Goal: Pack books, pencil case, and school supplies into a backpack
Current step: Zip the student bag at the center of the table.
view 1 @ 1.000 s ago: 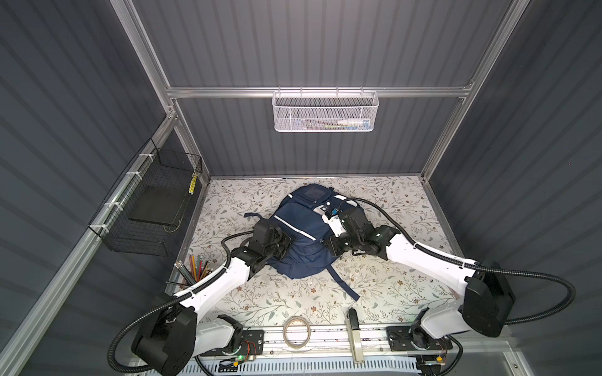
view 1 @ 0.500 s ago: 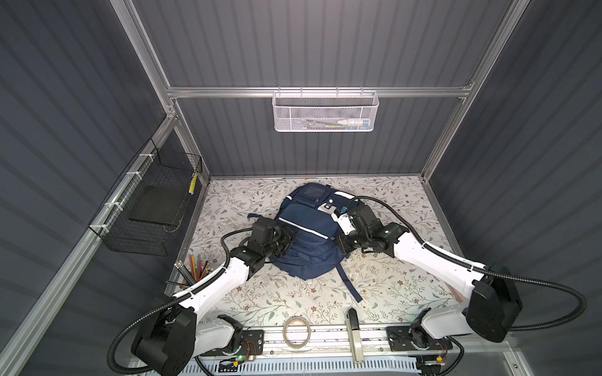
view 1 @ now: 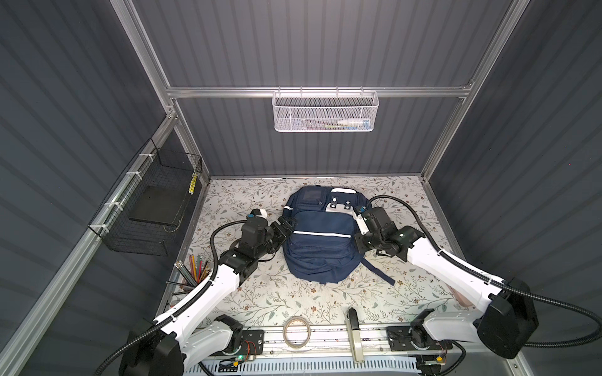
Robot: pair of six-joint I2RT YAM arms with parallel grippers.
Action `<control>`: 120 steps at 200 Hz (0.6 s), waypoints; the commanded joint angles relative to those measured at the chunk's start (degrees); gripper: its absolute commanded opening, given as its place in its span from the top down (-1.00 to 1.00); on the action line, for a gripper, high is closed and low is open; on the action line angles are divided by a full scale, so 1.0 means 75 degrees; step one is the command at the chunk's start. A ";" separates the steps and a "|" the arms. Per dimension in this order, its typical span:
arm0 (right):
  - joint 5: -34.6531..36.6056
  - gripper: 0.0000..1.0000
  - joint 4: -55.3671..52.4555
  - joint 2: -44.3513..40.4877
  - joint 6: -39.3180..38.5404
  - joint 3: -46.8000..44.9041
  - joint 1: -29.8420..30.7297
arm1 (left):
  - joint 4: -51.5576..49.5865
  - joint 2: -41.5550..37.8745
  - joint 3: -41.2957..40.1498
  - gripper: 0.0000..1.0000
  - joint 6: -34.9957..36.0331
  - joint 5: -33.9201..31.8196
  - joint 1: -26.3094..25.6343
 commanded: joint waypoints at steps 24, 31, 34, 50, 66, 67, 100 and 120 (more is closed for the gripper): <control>0.0663 0.46 -0.0411 -0.0249 0.0366 -0.0278 -0.0453 | -0.0398 -0.0084 0.0368 -0.93 0.1099 -0.0244 0.0057; 0.0511 0.29 -0.0356 -0.0379 0.0320 -0.0299 -0.0450 | -0.0572 -0.0114 0.0495 -0.99 0.1335 -0.0351 0.0077; 0.0435 0.23 -0.0334 -0.0451 0.0303 -0.0307 -0.0455 | -0.0685 -0.0117 0.0554 -0.99 0.1470 -0.0406 0.0096; 0.0466 -0.04 -0.0173 -0.0935 0.0447 -0.0379 -0.0441 | -0.1450 -0.0203 0.1044 -1.00 0.2400 -0.1030 0.0150; 0.0852 -0.30 0.0143 -0.1660 0.0582 -0.0569 -0.0459 | -0.2066 -0.0332 0.1437 -0.99 0.3659 -0.2149 0.0148; 0.0913 -0.31 0.0189 -0.1707 0.0602 -0.0594 -0.0456 | -0.2075 -0.0343 0.1444 -1.00 0.3735 -0.2241 0.0149; 0.2603 -0.57 0.1239 -0.2677 0.0546 -0.1376 -0.0852 | -0.1609 -0.0324 0.1085 -1.00 0.6419 -0.4509 0.0209; 0.2669 -0.61 0.2213 -0.3073 0.0203 -0.2166 -0.1614 | -0.0230 -0.0297 0.0184 -1.00 0.7585 -0.5615 0.0236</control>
